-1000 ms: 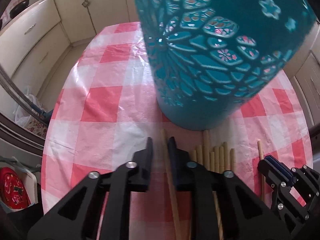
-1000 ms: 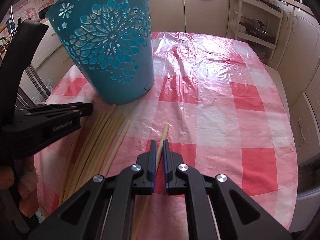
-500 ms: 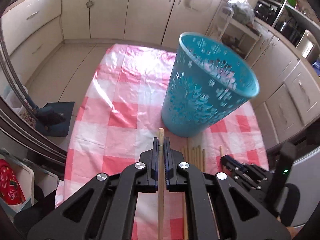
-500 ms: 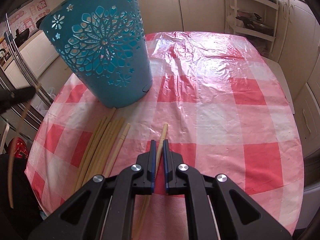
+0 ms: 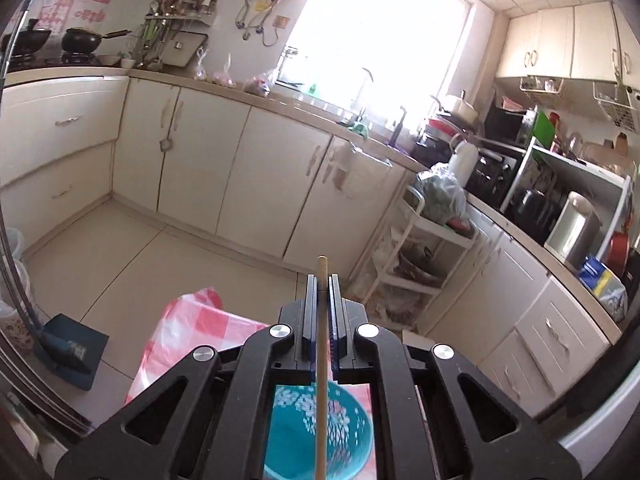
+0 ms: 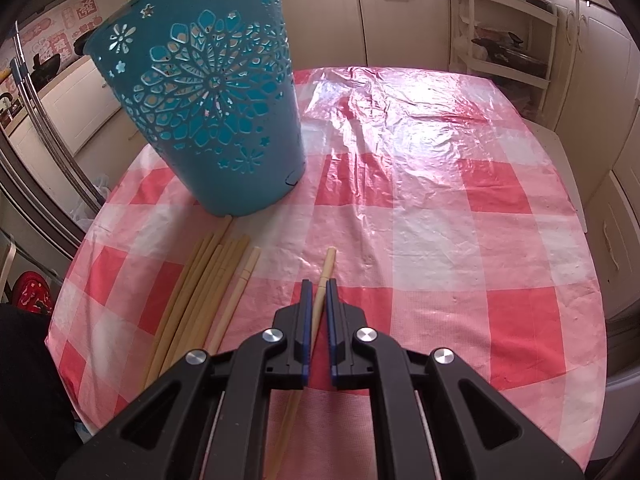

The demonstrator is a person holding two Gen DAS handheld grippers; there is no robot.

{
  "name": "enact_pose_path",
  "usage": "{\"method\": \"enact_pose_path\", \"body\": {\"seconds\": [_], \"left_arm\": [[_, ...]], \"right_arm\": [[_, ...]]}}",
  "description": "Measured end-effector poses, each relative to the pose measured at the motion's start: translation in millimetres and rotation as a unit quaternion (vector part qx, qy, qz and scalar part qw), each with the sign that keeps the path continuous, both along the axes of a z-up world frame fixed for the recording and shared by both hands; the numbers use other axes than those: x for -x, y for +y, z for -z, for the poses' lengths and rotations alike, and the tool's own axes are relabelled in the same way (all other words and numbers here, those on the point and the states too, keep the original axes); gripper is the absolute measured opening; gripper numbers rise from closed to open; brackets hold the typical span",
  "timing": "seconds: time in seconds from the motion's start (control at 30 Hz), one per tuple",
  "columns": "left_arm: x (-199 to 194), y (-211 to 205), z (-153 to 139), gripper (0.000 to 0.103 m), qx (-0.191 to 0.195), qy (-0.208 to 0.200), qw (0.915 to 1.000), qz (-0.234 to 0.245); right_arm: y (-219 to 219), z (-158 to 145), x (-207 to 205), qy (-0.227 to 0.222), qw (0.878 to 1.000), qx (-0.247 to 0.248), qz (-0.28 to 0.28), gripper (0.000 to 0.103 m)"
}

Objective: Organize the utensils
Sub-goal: 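Lift the chopstick with the left gripper and drop it into the teal basket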

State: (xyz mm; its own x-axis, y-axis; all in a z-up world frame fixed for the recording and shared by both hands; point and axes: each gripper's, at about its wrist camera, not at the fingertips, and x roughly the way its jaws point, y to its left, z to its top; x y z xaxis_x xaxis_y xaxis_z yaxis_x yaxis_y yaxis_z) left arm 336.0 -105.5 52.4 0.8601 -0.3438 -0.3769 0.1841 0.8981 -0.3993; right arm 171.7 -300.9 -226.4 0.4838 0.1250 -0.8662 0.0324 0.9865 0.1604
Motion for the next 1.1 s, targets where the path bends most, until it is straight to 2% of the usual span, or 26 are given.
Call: {"method": "enact_pose_path", "body": {"seconds": [0.13,0.3,0.53,0.73,0.83,0.87,0.9,0.93,1.1], "left_arm": [[-30.9,-22.2,22.0,0.005,-0.031,-0.025,0.9981,-0.048],[-52.0,-35.1,58.5,0.005,-0.054,-0.002,0.9964,-0.066],[-46.4,-44.7,97.5,0.005,-0.095,0.033,0.9924,-0.071],[-18.4,-38.4,111.0,0.009,-0.141,0.065,0.9867,-0.047],[-1.2,-22.4,113.4,0.031,-0.153,0.080,0.9840,-0.044],[7.1,-13.3,113.0,0.043,-0.155,0.081,0.9836,-0.046],[14.9,-6.3,112.2,0.051,-0.156,0.080,0.9832,-0.048],[24.1,0.9,110.8,0.053,-0.158,0.079,0.9831,-0.048],[68.9,33.9,111.0,0.077,-0.179,0.071,0.9806,-0.036]], "right_arm": [[0.4,0.2,0.1,-0.002,1.000,0.002,-0.003,0.007],[0.5,0.9,-0.6,-0.004,1.000,0.001,-0.003,0.007],[-4.8,1.7,-2.4,-0.001,1.000,-0.019,0.002,0.007],[0.0,1.0,-2.0,-0.002,1.000,-0.003,-0.002,0.007],[1.0,0.6,-1.0,0.000,1.000,0.001,-0.002,0.008],[1.5,0.3,-0.6,0.001,1.000,0.003,-0.003,0.008],[2.2,-0.1,0.0,0.003,1.000,0.005,-0.003,0.009],[3.1,-0.5,0.8,0.004,1.000,0.007,-0.004,0.010],[10.2,-0.8,4.9,0.002,0.999,0.033,-0.011,0.013]]}}
